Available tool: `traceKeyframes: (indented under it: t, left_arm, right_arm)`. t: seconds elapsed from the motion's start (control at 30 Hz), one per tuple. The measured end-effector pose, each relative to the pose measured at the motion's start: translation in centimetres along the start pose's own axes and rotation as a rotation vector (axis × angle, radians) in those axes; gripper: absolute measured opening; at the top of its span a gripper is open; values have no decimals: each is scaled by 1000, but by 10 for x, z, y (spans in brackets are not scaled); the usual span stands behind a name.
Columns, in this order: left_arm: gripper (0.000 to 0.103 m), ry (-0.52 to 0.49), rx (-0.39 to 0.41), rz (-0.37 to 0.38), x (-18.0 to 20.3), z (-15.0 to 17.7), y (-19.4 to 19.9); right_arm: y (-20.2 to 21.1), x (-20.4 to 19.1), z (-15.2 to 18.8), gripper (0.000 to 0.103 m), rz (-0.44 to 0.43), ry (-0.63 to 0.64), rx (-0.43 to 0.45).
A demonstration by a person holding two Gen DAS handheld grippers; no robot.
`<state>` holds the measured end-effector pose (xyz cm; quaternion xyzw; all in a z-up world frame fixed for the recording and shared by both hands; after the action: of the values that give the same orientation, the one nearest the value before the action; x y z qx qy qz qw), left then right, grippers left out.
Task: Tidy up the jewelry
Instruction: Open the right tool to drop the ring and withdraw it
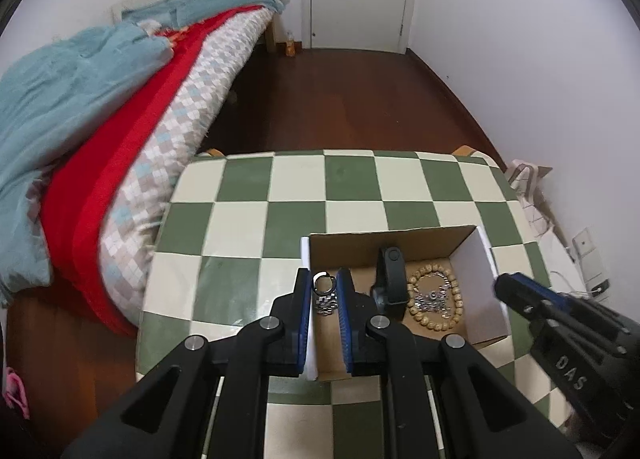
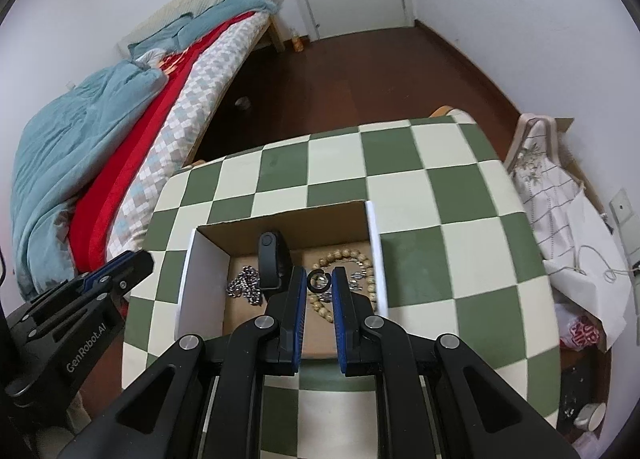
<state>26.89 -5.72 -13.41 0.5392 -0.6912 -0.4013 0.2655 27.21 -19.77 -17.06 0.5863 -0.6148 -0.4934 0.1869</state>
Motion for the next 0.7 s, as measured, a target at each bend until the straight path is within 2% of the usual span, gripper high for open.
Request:
traceKeyframes:
  t: [0.23,0.27,0.3,0.33,0.37,0.47,0.5,0.53,0.57,0.63,0.7]
  left_arm:
    - [16,72,-46,116,-2,-6,-11]
    - [22,84,-48,133,-2,-7,-11]
    - [27,89,-50,139,-2,-7,-11]
    - [42,96,-49,143,-3,-7,-10]
    - [59,101,-44,140,-4,-7,-9]
    - [80,101,-29,96,-8,-7,-3]
    - [84,100,-33,77,-9,-6,-3]
    - [92,97,-38,52,-11,-5,-2]
    - [100,85,-43,9,-13,-3,0]
    - [103,56,-49,-66,-15,2,3]
    - [103,34,-63,-128,-17,8,4]
  right_arm:
    - [-17,4,-5,15,-65,-39,-89]
    - [-17,5,-5,17,-62,-42,-93]
    - [-17,7,-5,24,-57,-43,-96]
    - [-16,8,-6,34,-57,-49,-97]
    - [-15,9,-6,38,-61,-55,-97]
    - [-9,14,-8,42,-29,-52,-84]
    - [-8,14,-8,49,-10,-48,-80]
    - [-6,16,-8,61,17,-41,-73]
    - [-5,17,-8,67,44,-32,-68]
    - [-2,18,-7,87,97,-9,-54]
    - [0,19,-2,98,151,22,-49]
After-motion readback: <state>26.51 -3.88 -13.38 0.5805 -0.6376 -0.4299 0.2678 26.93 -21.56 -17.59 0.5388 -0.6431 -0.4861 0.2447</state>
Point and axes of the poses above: each gripper's, at about its wrist camera, not at the fingertips, and y roughly against the way its jaws point, x to its right, z to its underside, the point moved 3 cm from there along -y, roughly the way its jaws point, and after that the axes turned 12 degrees about -y, right-handed, at the moved point
